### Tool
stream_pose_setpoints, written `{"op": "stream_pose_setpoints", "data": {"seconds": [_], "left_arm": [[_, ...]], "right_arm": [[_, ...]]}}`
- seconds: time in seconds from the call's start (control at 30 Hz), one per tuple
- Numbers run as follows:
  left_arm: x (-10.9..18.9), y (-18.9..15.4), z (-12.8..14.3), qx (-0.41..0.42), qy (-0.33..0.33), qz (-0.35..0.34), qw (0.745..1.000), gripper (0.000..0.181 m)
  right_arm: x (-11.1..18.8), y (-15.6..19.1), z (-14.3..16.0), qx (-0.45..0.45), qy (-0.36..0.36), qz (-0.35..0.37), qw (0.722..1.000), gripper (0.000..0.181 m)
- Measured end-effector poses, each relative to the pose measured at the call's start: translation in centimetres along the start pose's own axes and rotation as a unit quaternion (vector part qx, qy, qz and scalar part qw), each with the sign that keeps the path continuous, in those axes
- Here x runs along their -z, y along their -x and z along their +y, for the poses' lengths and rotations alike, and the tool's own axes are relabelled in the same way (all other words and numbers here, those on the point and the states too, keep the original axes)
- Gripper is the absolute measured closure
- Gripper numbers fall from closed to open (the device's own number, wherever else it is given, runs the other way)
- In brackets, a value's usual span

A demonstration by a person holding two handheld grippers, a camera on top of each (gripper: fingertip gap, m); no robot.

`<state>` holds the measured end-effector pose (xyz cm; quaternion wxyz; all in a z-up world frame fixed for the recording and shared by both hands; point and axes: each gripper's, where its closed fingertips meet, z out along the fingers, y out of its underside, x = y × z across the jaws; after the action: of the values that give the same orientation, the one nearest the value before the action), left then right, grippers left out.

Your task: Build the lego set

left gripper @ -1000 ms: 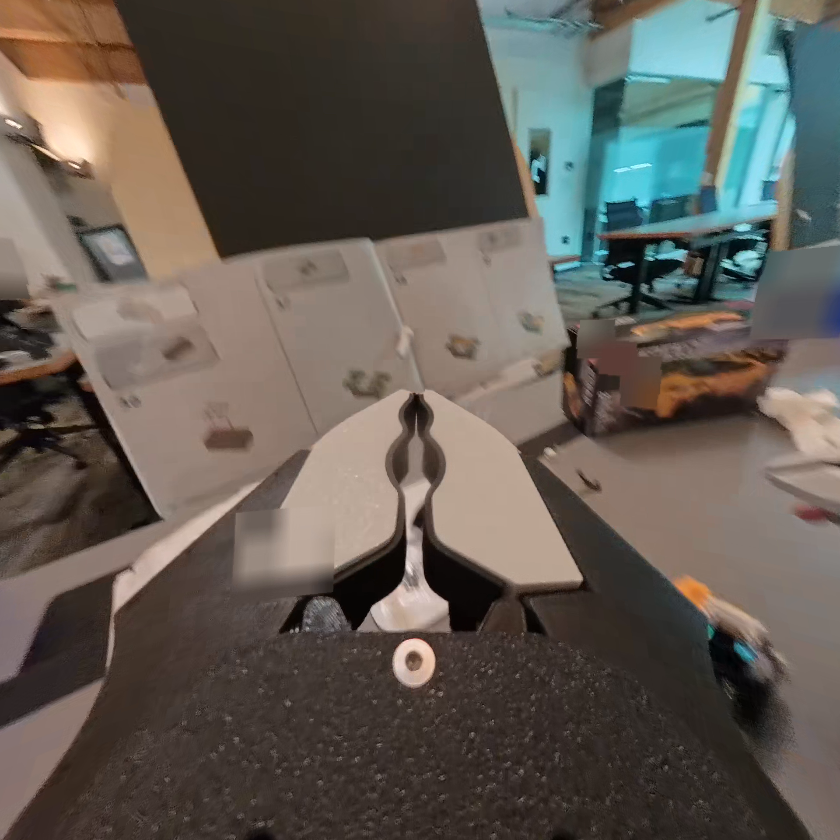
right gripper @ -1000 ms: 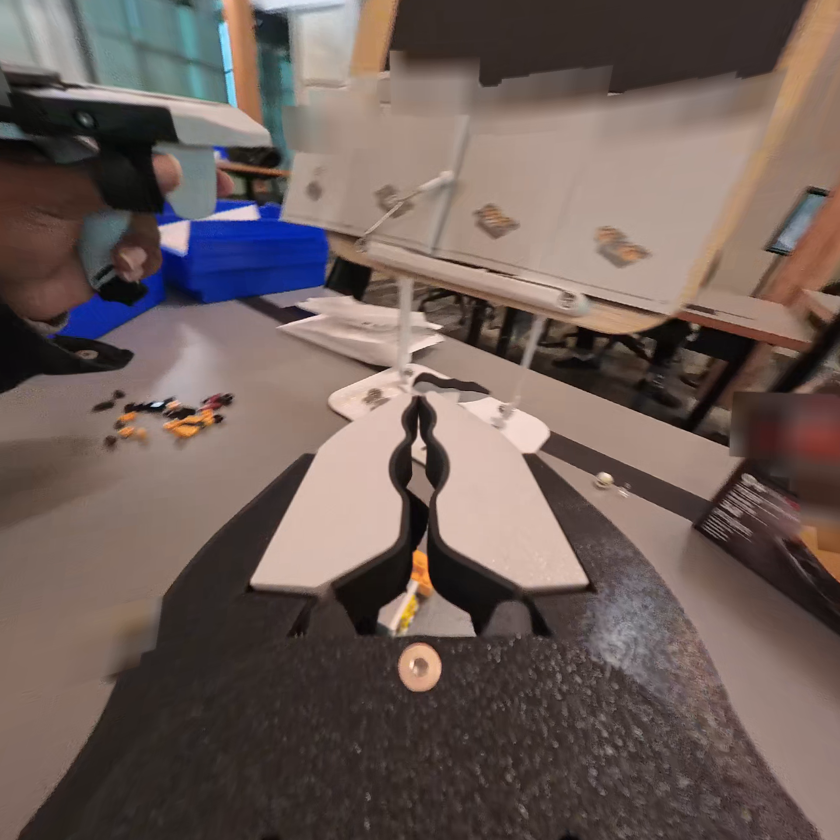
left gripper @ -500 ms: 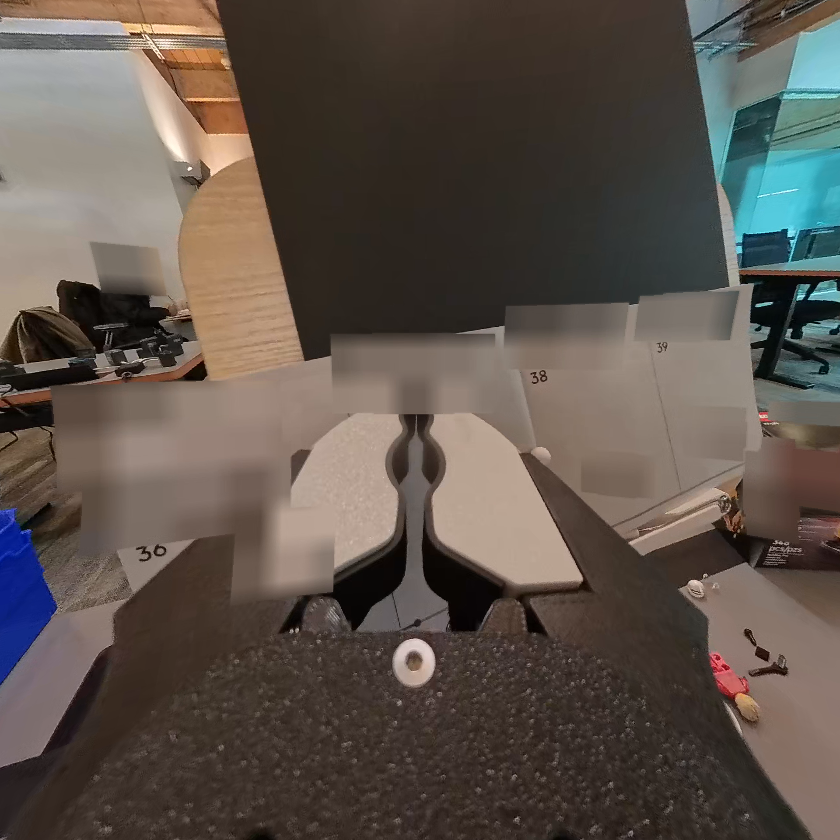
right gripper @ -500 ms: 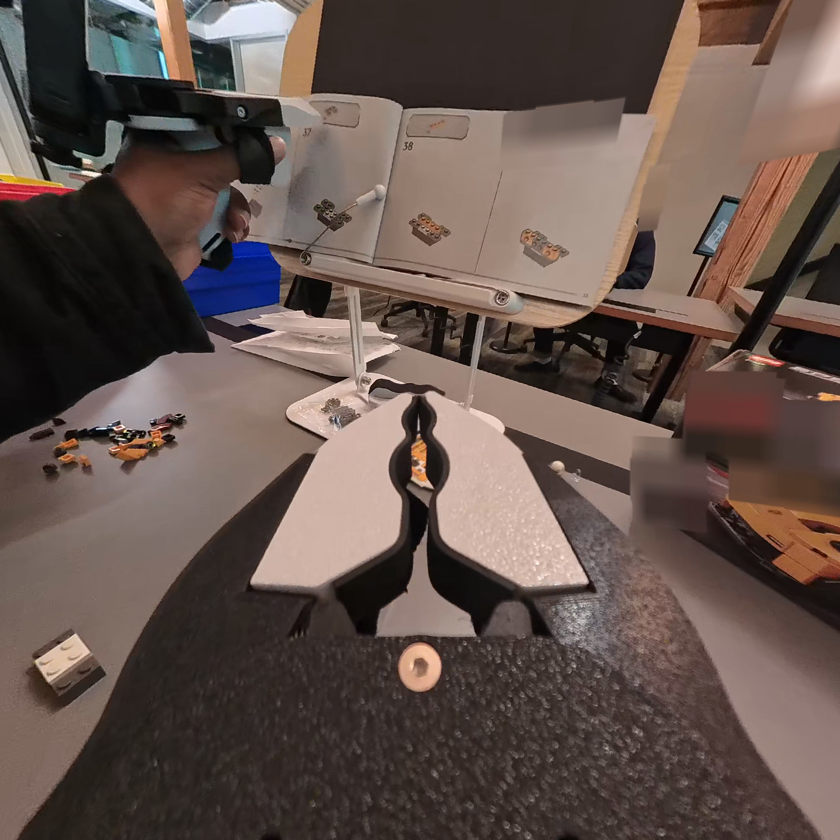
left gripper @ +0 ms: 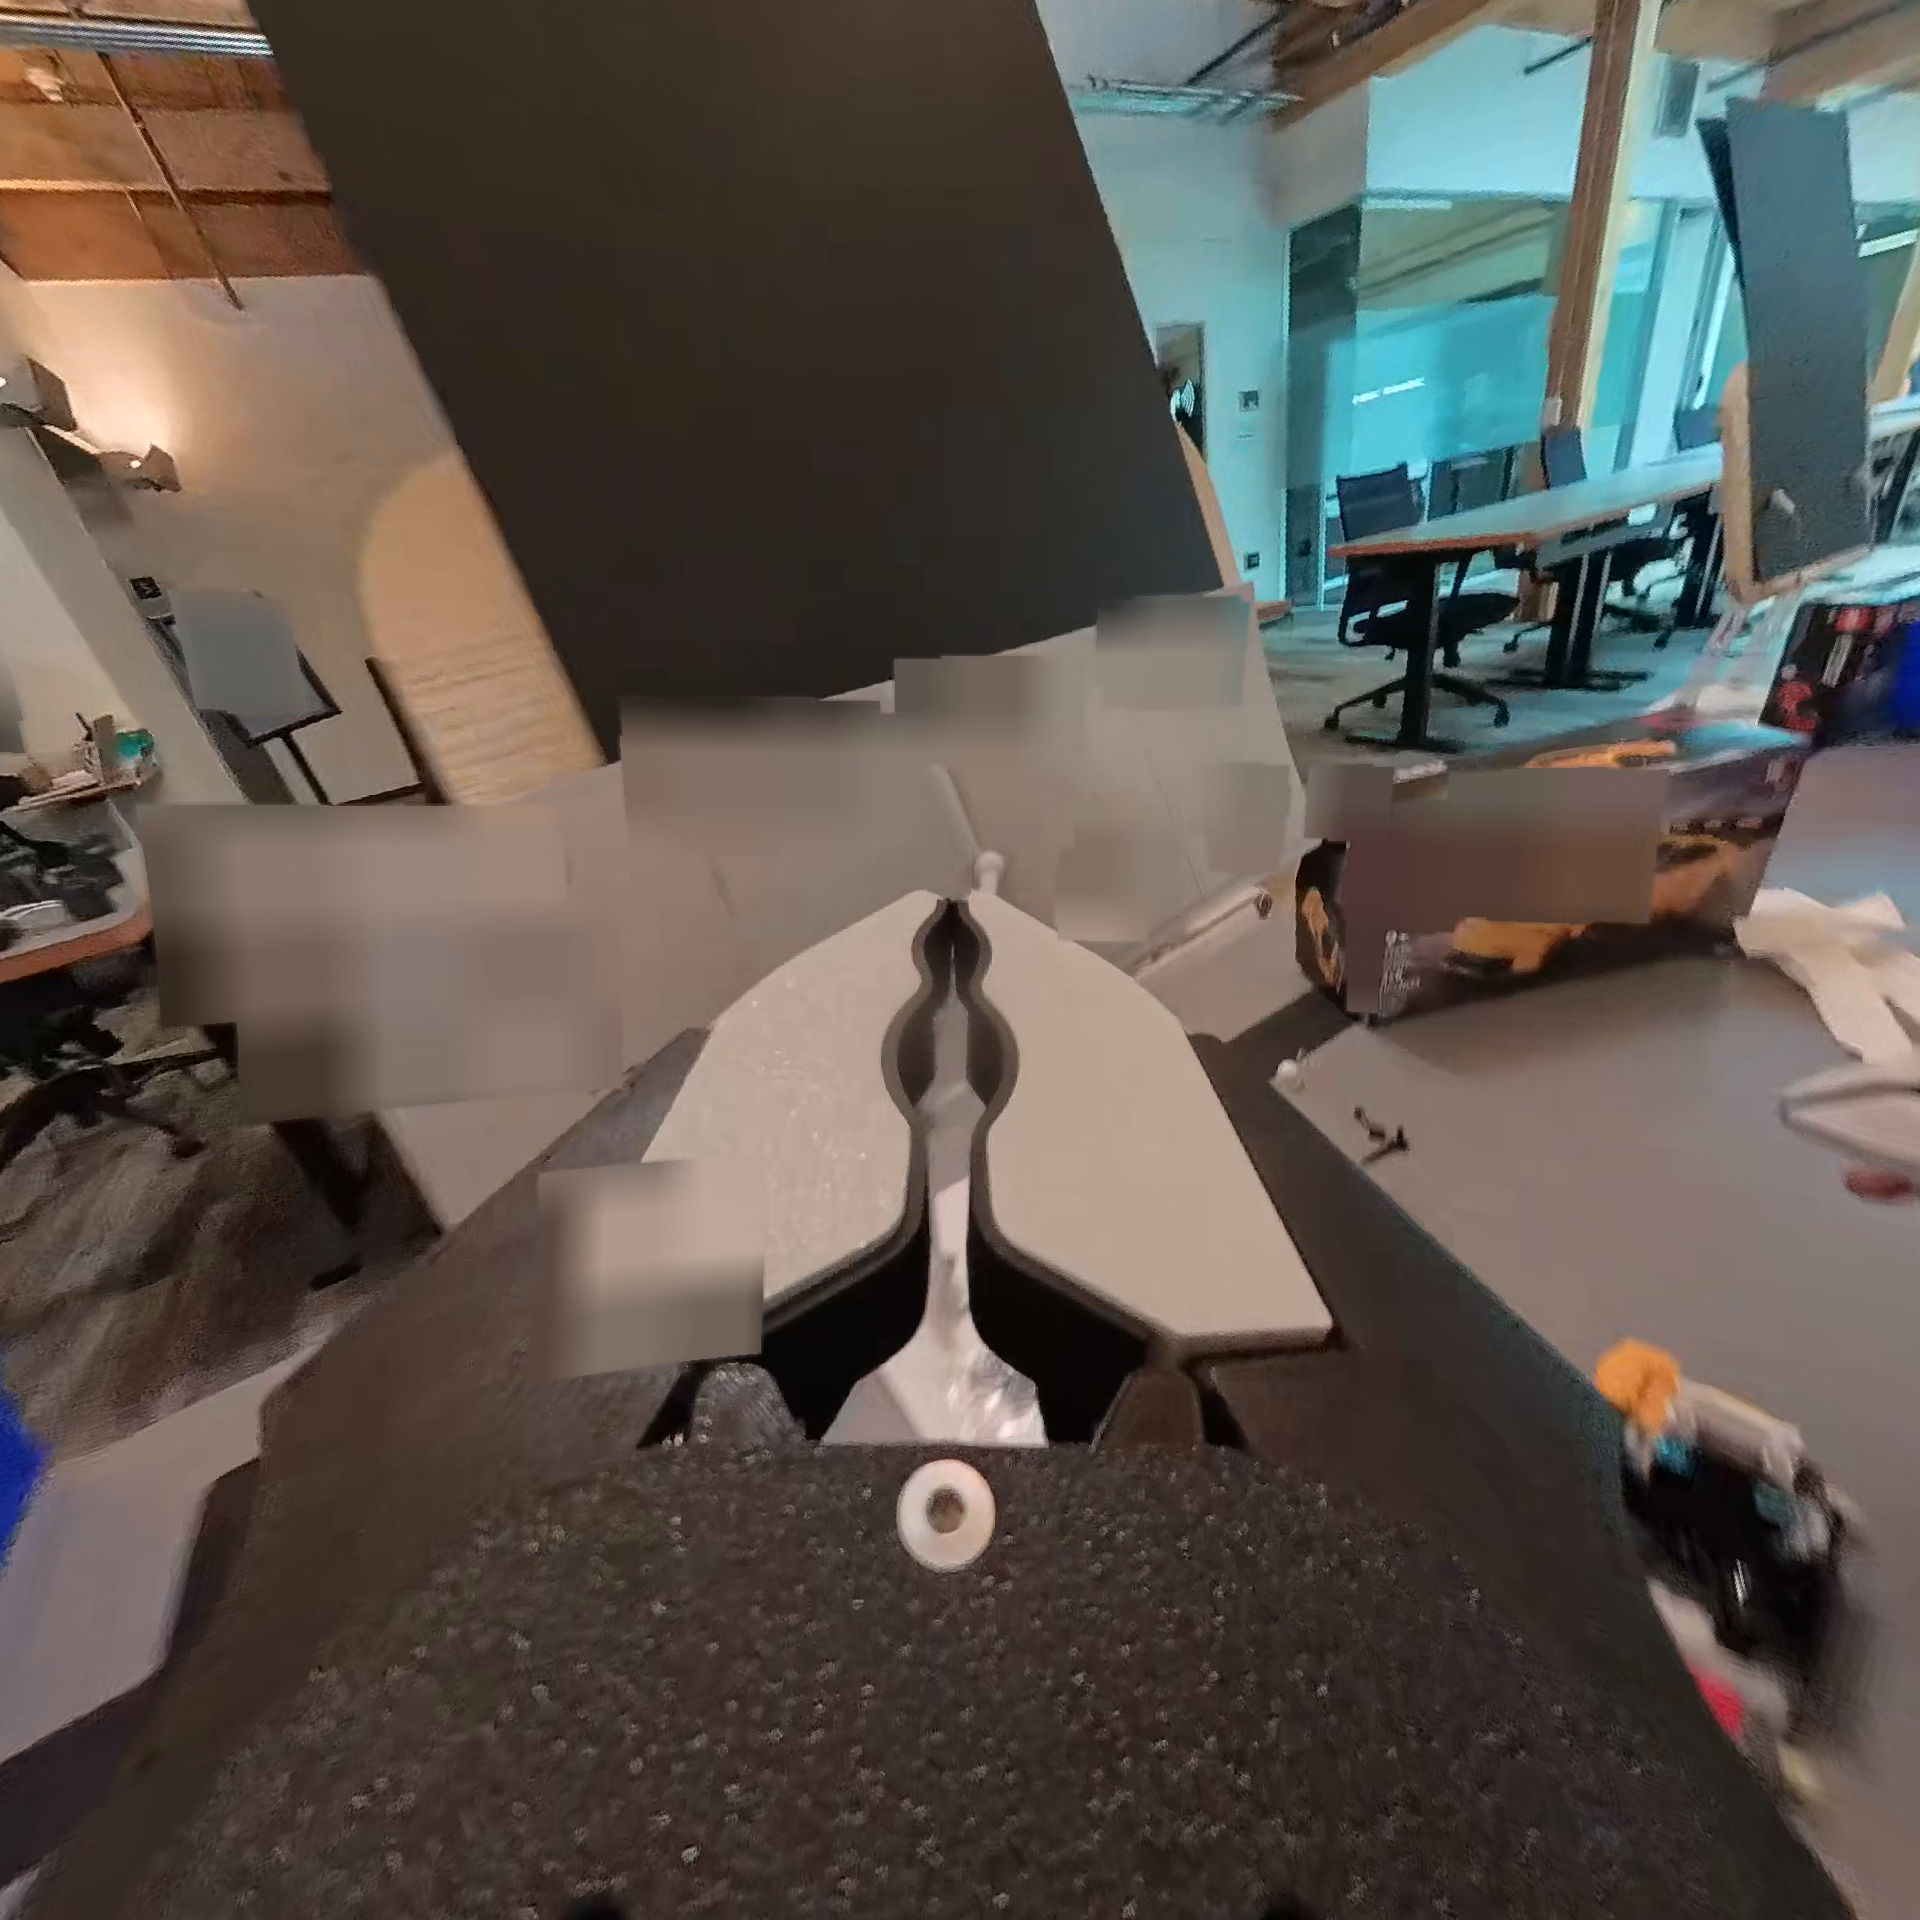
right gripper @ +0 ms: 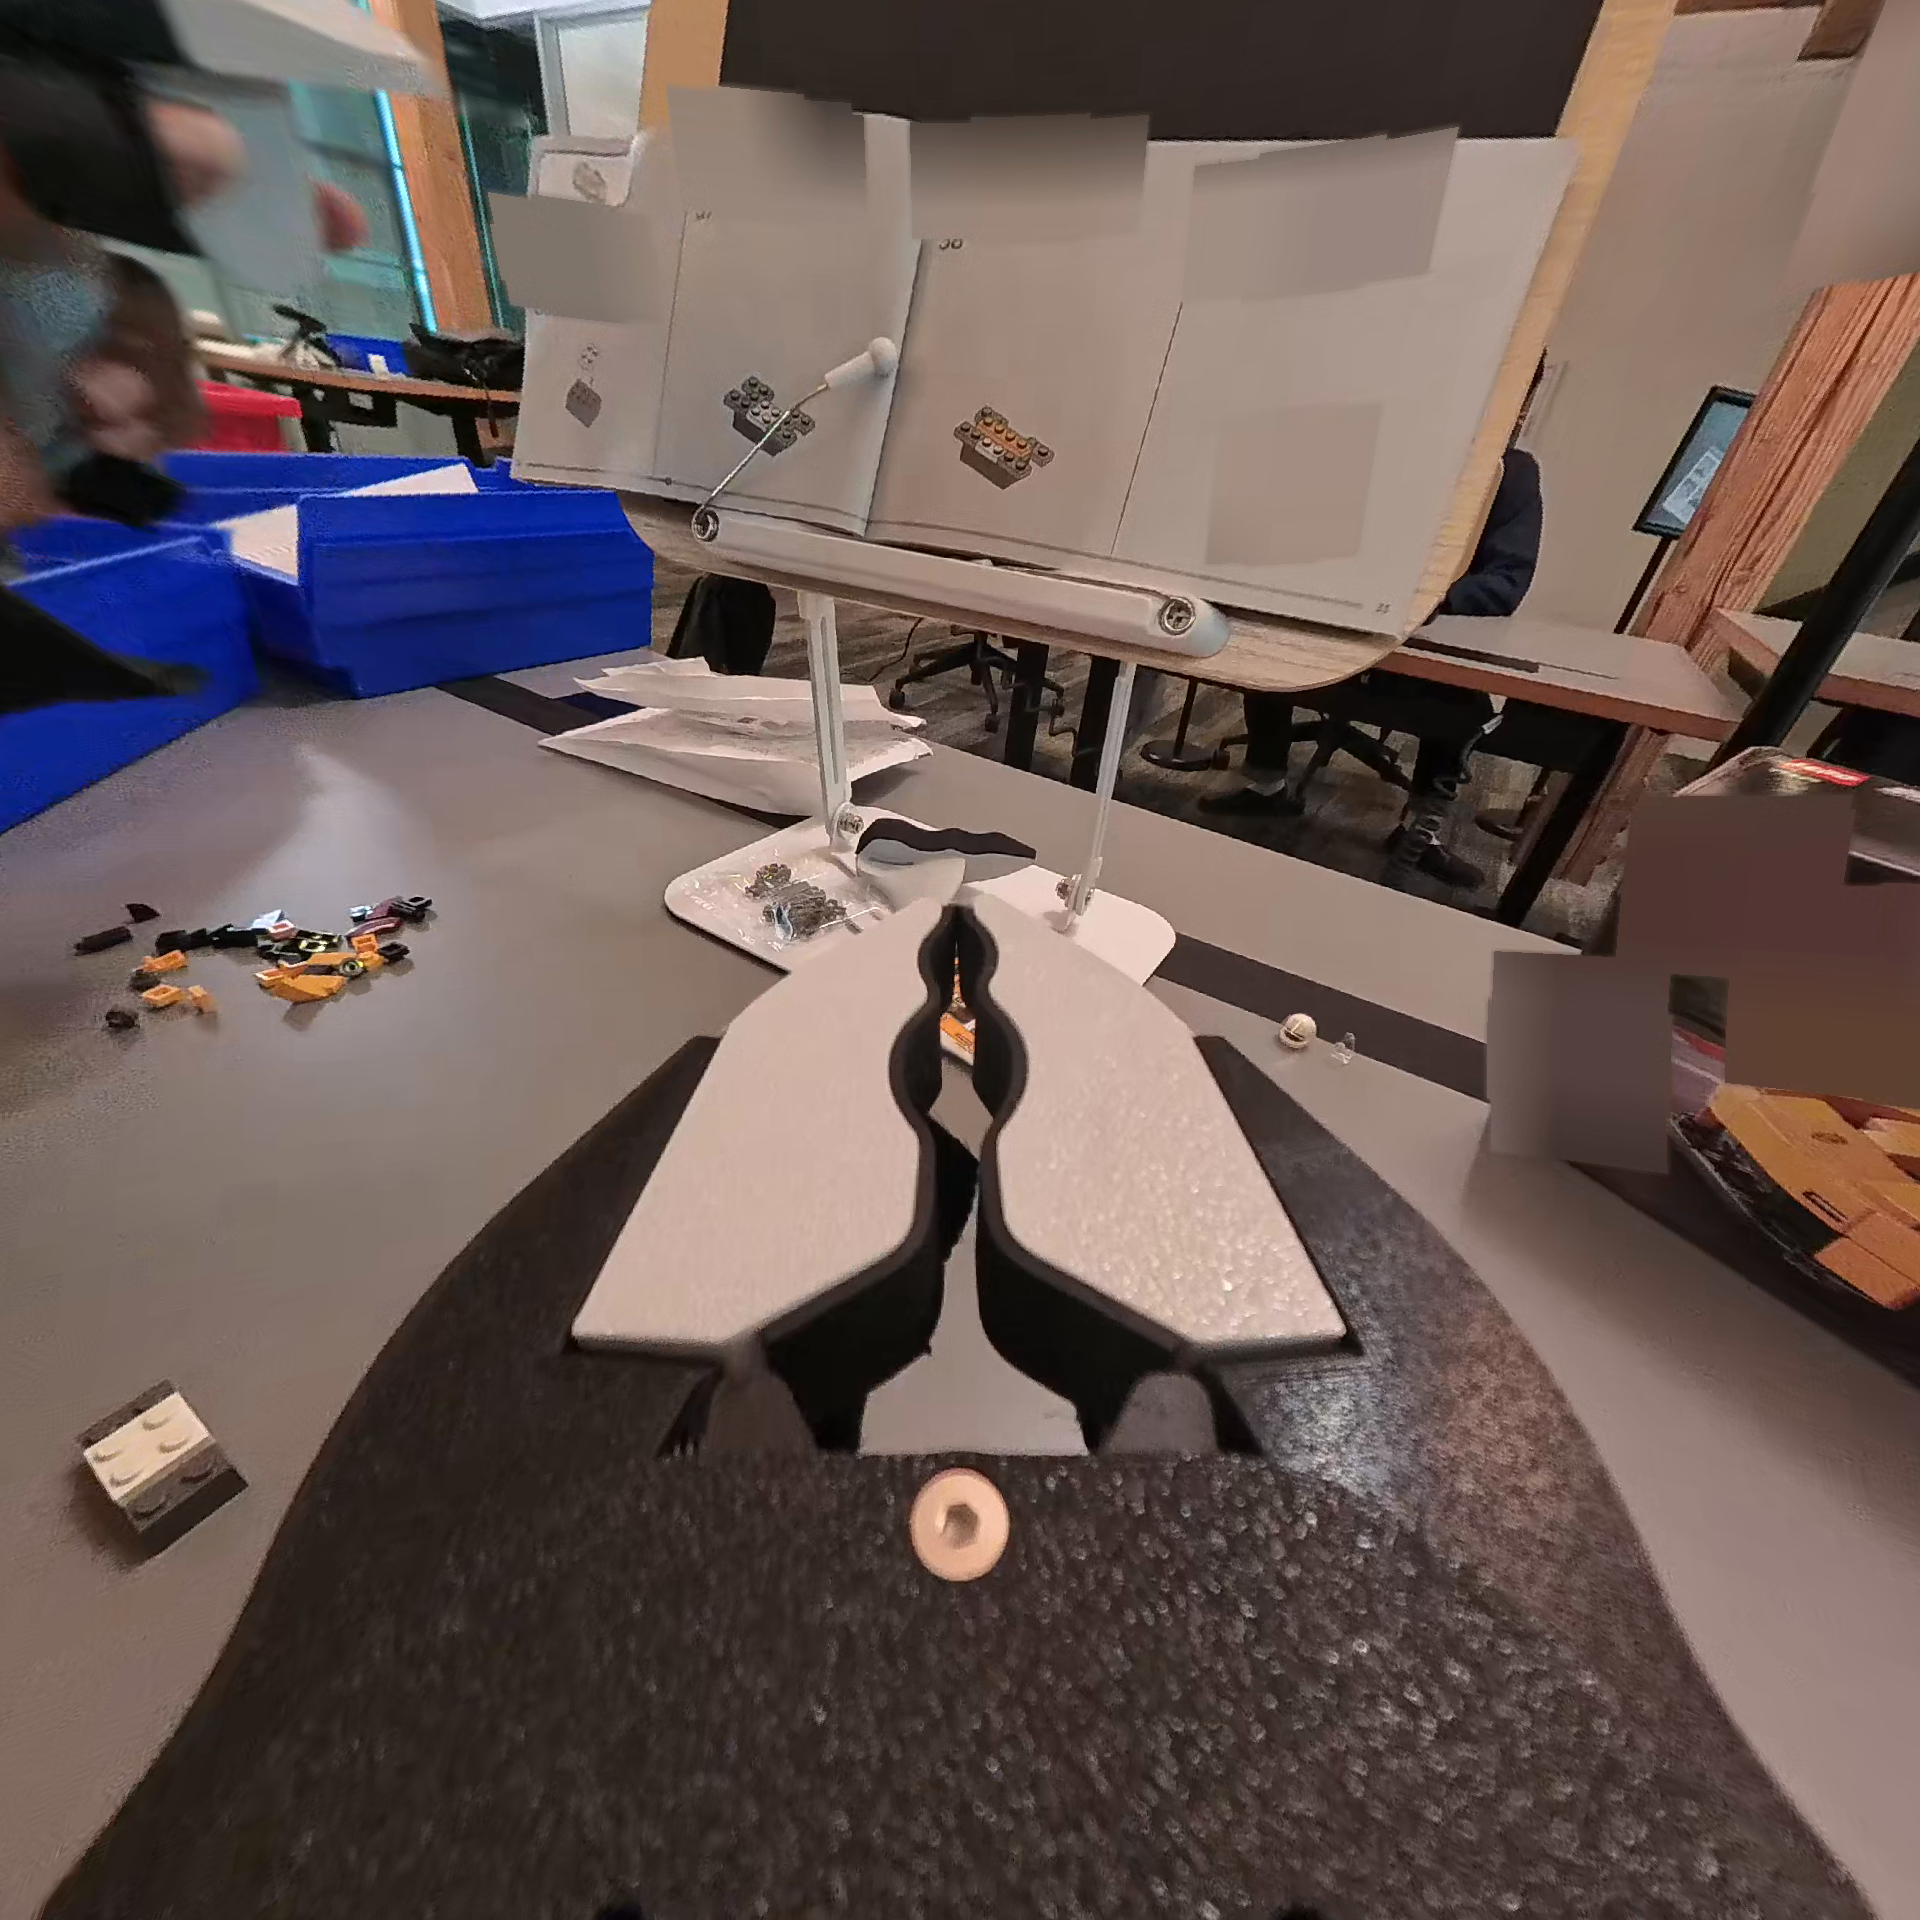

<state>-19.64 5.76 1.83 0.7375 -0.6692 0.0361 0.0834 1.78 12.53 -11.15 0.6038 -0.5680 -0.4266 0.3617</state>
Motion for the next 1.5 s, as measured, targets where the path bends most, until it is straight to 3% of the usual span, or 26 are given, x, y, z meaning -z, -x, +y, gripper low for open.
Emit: {"op": "stream_pose_setpoints", "data": {"seconds": [0.03, 0.13, 0.2, 0.3, 0.4, 0.47, 0.53, 0.77, 0.87, 0.97, 1.03, 1.1, 1.17, 1.27, 1.4, 1.5], "left_arm": [[1.9, 0.7, -0.2, -0.010, 0.008, -0.004, 1.000, 0.181], [8.5, 5.7, 0.7, -0.037, 0.088, -0.047, 0.994, 0.181], [13.5, 10.9, 3.6, -0.032, 0.206, -0.081, 0.975, 0.181], [21.8, 18.3, 10.0, -0.020, 0.410, -0.099, 0.906, 0.169], [29.4, 22.7, 17.4, -0.019, 0.586, -0.051, 0.809, 0.160], [32.7, 23.6, 21.1, -0.006, 0.651, -0.013, 0.759, 0.155], [34.2, 23.7, 23.7, 0.013, 0.688, 0.012, 0.725, 0.149], [35.4, 24.1, 27.8, 0.040, 0.738, 0.041, 0.672, 0.144], [35.1, 23.7, 28.1, 0.061, 0.734, 0.051, 0.674, 0.164], [35.2, 24.2, 28.0, 0.038, 0.739, 0.037, 0.672, 0.164], [34.7, 24.0, 26.6, 0.023, 0.728, 0.028, 0.684, 0.164], [32.1, 22.3, 23.0, 0.006, 0.679, 0.027, 0.734, 0.164], [28.9, 18.3, 18.7, -0.027, 0.629, 0.058, 0.775, 0.165], [24.3, 8.8, 14.9, -0.071, 0.580, 0.148, 0.798, 0.165], [19.4, -4.2, 15.6, -0.105, 0.539, 0.278, 0.788, 0.165], [16.9, -10.7, 17.9, -0.106, 0.521, 0.343, 0.775, 0.165]], "right_arm": [[0.0, 0.0, 0.0, 0.001, 0.000, 0.000, 1.000, 0.181], [0.1, 0.1, -0.2, 0.004, 0.000, -0.001, 1.000, 0.181], [0.2, 0.2, -0.2, 0.003, 0.001, -0.006, 1.000, 0.181], [0.0, 0.7, 0.0, 0.004, 0.007, -0.020, 1.000, 0.181], [0.0, 1.3, 0.0, 0.008, 0.008, -0.030, 0.999, 0.181], [-0.1, 1.7, 0.1, 0.015, 0.011, -0.034, 0.999, 0.181], [-0.1, 1.9, 0.2, 0.021, 0.014, -0.036, 0.999, 0.181], [-0.2, 2.1, 0.8, 0.031, 0.026, -0.030, 0.999, 0.181], [-0.2, 2.0, 1.1, 0.024, 0.031, -0.032, 0.999, 0.181], [-0.3, 2.2, 1.2, 0.023, 0.033, -0.038, 0.998, 0.181], [-0.2, 2.2, 1.0, 0.024, 0.030, -0.039, 0.998, 0.181], [-0.2, 2.2, 0.9, 0.023, 0.027, -0.041, 0.999, 0.181], [-0.3, 2.3, 1.0, 0.019, 0.027, -0.045, 0.998, 0.181], [-0.4, 2.8, 1.2, 0.015, 0.032, -0.059, 0.998, 0.181], [-0.1, 2.9, 0.7, 0.026, 0.021, -0.059, 0.998, 0.181], [0.2, 2.5, 0.2, 0.029, 0.013, -0.052, 0.998, 0.181]]}}
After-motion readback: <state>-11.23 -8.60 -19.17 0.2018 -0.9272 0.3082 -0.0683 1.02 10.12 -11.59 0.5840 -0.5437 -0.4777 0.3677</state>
